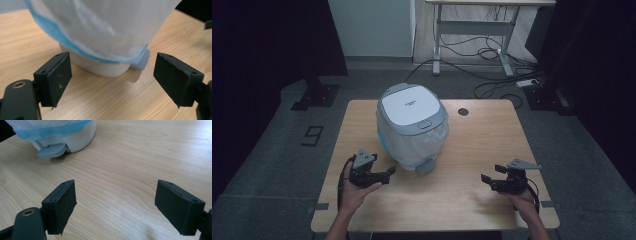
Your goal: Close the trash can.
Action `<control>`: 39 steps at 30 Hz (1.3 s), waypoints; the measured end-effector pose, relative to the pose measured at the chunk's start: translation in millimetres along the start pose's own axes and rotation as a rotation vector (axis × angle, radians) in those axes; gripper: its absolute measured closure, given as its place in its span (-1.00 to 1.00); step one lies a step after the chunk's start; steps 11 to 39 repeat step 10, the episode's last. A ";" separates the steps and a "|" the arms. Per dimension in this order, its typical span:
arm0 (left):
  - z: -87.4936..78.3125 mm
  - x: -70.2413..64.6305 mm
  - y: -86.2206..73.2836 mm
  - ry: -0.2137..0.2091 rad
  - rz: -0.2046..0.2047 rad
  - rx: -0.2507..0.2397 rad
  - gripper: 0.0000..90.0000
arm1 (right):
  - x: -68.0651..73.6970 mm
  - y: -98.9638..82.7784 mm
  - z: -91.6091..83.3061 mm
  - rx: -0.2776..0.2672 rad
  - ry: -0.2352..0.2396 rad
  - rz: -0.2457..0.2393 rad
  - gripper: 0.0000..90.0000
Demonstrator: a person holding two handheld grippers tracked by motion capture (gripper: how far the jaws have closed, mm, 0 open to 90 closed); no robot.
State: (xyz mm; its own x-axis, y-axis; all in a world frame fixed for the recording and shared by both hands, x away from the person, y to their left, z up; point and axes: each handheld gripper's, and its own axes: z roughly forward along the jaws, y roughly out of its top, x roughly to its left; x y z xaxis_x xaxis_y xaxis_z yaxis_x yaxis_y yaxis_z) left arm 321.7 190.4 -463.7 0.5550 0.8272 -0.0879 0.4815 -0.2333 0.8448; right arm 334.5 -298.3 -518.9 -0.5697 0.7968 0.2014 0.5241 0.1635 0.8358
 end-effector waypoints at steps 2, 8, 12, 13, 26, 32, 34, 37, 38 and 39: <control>3.2 1.9 -4.2 0.002 -0.012 0.006 -0.66 | -0.3 -0.4 0.7 0.003 -0.003 -0.001 -0.62; 11.0 5.4 -11.1 0.016 -0.015 0.035 -0.66 | -0.7 -1.8 2.8 0.012 -0.009 -0.004 -0.62; 12.7 5.8 -12.3 0.018 -0.012 0.041 -0.66 | -1.2 -1.7 3.2 0.012 -0.011 -0.005 -0.62; 12.7 5.8 -12.3 0.018 -0.012 0.041 -0.66 | -1.2 -1.7 3.2 0.012 -0.011 -0.005 -0.62; 12.7 5.8 -12.3 0.018 -0.012 0.041 -0.66 | -1.2 -1.7 3.2 0.012 -0.011 -0.005 -0.62; 12.7 5.8 -12.3 0.018 -0.012 0.041 -0.66 | -1.2 -1.7 3.2 0.012 -0.011 -0.005 -0.62; 12.7 5.8 -12.3 0.018 -0.012 0.041 -0.66 | -1.2 -1.7 3.2 0.012 -0.011 -0.005 -0.62; 12.7 5.8 -12.3 0.018 -0.012 0.041 -0.66 | -1.2 -1.7 3.2 0.012 -0.011 -0.005 -0.62; 12.7 5.8 -12.3 0.018 -0.012 0.041 -0.66 | -1.2 -1.7 3.2 0.012 -0.011 -0.005 -0.62; 12.7 5.8 -12.3 0.018 -0.012 0.041 -0.66 | -1.2 -1.7 3.2 0.012 -0.011 -0.005 -0.62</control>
